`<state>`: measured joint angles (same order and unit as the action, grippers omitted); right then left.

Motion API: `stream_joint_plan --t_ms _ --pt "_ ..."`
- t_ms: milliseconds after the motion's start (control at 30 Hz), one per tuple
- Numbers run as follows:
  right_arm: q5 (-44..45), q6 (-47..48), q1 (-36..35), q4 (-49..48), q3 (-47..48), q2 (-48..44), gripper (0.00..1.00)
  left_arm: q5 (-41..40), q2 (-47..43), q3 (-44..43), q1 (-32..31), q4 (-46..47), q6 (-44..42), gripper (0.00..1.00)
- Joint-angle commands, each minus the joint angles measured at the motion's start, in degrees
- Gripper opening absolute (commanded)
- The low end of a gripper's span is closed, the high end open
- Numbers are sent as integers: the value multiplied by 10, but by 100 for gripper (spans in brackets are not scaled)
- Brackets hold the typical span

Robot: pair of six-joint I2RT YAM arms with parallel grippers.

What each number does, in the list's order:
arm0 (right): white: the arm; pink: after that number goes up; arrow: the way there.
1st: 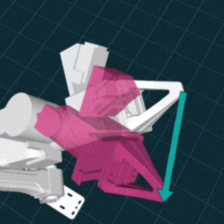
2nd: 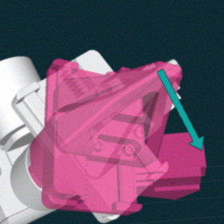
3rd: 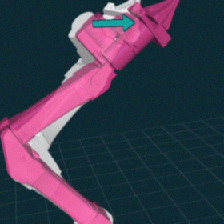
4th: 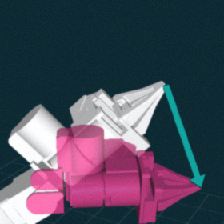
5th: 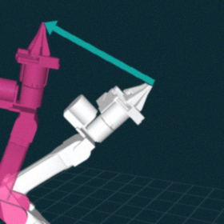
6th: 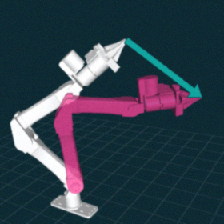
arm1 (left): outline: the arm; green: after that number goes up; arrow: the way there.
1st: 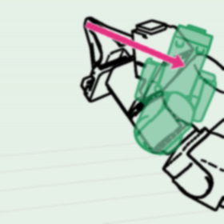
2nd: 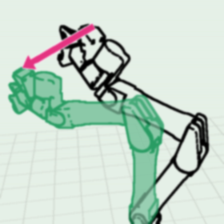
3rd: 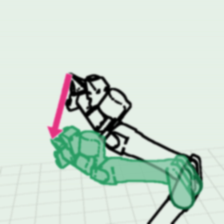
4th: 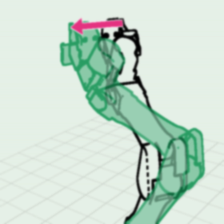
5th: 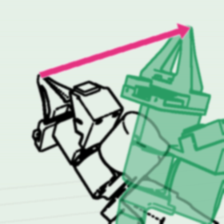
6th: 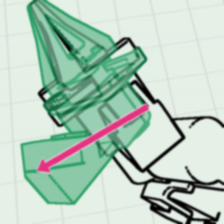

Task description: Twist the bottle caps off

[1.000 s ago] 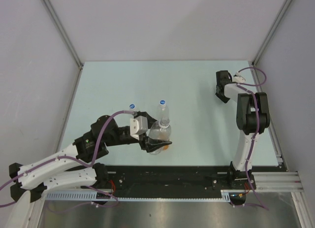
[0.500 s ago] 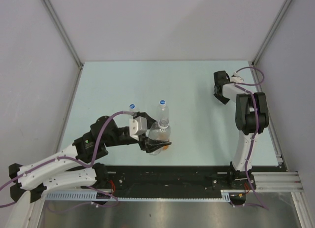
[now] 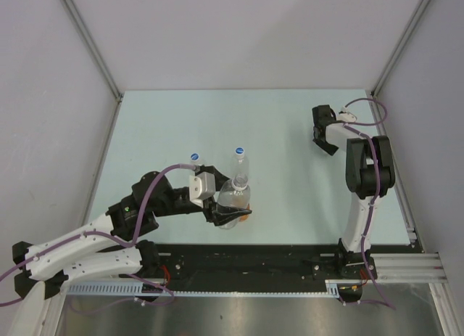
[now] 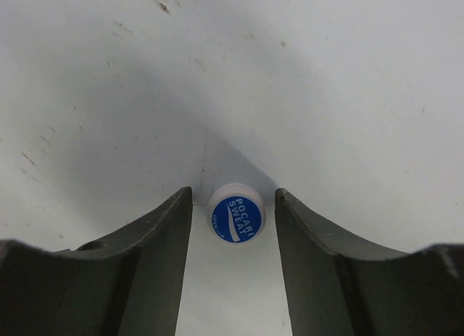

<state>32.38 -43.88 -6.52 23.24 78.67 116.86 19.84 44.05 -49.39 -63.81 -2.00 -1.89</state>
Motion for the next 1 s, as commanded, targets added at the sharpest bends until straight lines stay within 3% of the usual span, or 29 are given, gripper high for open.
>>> stream_joint_plan --t_ms 0,267,400,533,667,767,967 --pt "33 20 3 17 10 -44 56 5 -9 3 3 16 7 3" --pt "10 49 22 31 10 -134 61 6 2 -2 2 15 8 3" --pt "-47 47 25 44 0 -257 61 -18 15 -11 2 3 0 2" --pt "-196 71 1 -1 -26 -404 61 -44 66 -47 5 -18 -7 0" --pt "-421 81 -45 -67 -69 -533 62 -59 104 -80 13 -26 0 0" --pt "-478 88 -95 -76 -74 -610 69 -61 118 -96 16 -14 1 1" --pt "-589 77 -109 -73 -74 -705 75 -28 158 -141 24 -33 -6 1"
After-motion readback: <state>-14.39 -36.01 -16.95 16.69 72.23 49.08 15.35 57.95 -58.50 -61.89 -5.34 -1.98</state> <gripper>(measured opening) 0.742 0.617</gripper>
